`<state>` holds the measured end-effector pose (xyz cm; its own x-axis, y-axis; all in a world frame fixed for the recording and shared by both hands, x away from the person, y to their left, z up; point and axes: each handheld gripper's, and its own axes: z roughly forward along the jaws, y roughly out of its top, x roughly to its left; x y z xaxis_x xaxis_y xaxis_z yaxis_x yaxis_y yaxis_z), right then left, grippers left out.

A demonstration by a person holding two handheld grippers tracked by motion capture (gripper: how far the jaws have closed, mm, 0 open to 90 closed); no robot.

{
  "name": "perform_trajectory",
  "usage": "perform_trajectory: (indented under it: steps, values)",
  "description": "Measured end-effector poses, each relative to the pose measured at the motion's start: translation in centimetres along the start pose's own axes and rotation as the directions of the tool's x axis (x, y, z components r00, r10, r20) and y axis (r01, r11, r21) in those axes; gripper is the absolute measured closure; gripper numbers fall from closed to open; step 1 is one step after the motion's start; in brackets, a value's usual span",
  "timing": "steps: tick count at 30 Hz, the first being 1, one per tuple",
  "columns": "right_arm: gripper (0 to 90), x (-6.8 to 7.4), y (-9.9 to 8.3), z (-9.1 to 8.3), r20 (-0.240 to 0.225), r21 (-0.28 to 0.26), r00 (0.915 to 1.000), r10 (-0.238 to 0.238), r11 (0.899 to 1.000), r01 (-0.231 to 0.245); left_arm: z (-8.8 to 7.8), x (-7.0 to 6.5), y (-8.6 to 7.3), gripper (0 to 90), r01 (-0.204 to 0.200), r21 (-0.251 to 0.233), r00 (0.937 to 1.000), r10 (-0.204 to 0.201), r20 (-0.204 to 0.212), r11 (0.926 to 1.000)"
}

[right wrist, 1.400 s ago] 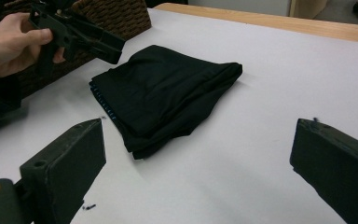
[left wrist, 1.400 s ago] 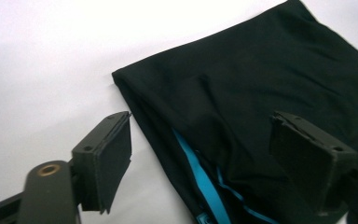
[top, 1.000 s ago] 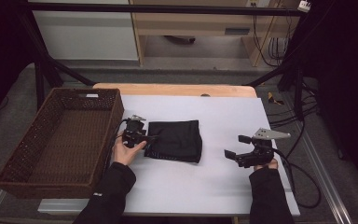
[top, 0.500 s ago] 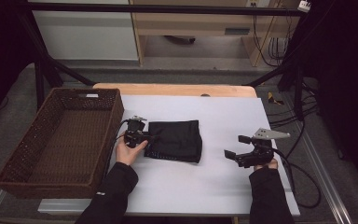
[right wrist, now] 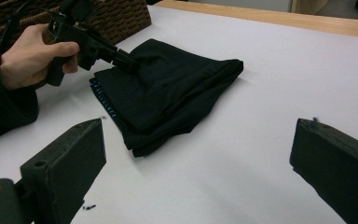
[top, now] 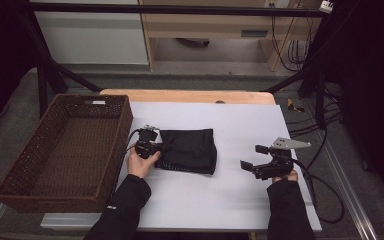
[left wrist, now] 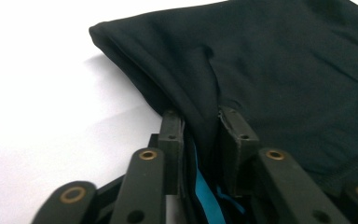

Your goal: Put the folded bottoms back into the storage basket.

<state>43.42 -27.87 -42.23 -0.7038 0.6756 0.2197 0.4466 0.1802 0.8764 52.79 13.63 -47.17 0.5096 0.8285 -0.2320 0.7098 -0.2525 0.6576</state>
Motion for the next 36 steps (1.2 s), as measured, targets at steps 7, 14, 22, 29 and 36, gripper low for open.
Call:
perform_trajectory:
  steps: [7, 14, 22, 29, 36]
  values:
    - [3.7, 0.0, 0.0, 0.0, -0.001, 0.000, 1.0000, -0.001, 1.000, 0.001, 0.0, -0.2, -0.1, 78.6, -0.004, -0.012, 1.0000, 0.004, -0.006, 0.9999]
    - [3.7, 0.0, 0.0, 0.0, -0.002, 0.000, 1.0000, -0.002, 1.000, 0.002, 0.0, -0.2, -0.1, 80.9, -0.028, -0.019, 0.9996, 0.028, -0.002, 0.9994]
    - [3.7, 0.0, 0.0, 0.0, -0.001, -0.002, 1.0000, -0.003, 1.000, 0.003, -0.5, -0.2, 0.1, 82.1, -0.020, -0.040, 0.9997, 0.020, 0.014, 0.9990]
    - [3.7, 0.0, 0.0, -0.1, -0.001, -0.002, 1.0000, -0.003, 1.000, 0.003, -1.4, -0.8, 0.6, 82.2, -0.034, -0.070, 0.9990, 0.036, 0.028, 0.9970]
    - [3.7, 0.0, 0.0, -0.1, -0.002, -0.002, 1.0000, -0.003, 1.000, 0.003, -1.9, -1.4, 1.1, 82.2, -0.051, -0.077, 0.9982, 0.053, 0.028, 0.9957]
